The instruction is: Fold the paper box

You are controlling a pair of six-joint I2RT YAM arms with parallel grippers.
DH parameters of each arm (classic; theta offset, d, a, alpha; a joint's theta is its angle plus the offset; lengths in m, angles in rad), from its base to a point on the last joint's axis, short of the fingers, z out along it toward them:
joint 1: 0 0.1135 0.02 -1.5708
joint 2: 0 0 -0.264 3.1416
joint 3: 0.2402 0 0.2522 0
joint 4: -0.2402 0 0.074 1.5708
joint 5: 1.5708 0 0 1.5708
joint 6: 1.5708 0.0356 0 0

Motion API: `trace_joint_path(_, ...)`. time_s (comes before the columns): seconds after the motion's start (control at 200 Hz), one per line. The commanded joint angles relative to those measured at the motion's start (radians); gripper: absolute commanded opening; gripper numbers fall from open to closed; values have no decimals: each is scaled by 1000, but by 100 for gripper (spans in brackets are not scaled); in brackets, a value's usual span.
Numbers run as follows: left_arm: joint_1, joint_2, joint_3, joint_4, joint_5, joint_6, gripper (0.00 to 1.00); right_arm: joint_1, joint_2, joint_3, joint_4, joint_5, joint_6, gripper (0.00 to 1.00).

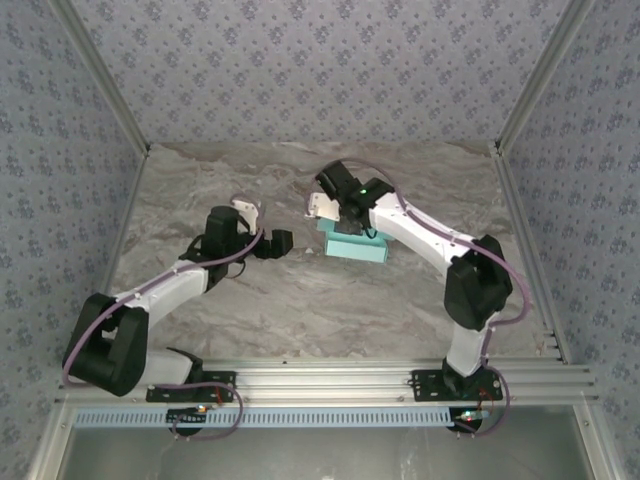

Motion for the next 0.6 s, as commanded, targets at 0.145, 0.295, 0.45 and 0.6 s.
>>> trace_joint_path(0.145, -57, 3, -31, 146, -39, 68, 99, 25, -81, 58, -29, -157, 11, 22)
trace_joint_path(0.295, -99, 21, 1, 104, -56, 138, 99, 9, -212, -15, 39, -122, 55, 37)
trace_joint_path(0.45, -141, 59, 26, 120, -69, 251, 99, -119, -396, -159, 140, -182, 306, 55)
trace_joint_path(0.6, -142, 135, 106, 110, -81, 345, 92, -451, -626, -458, 295, -440, 846, 61)
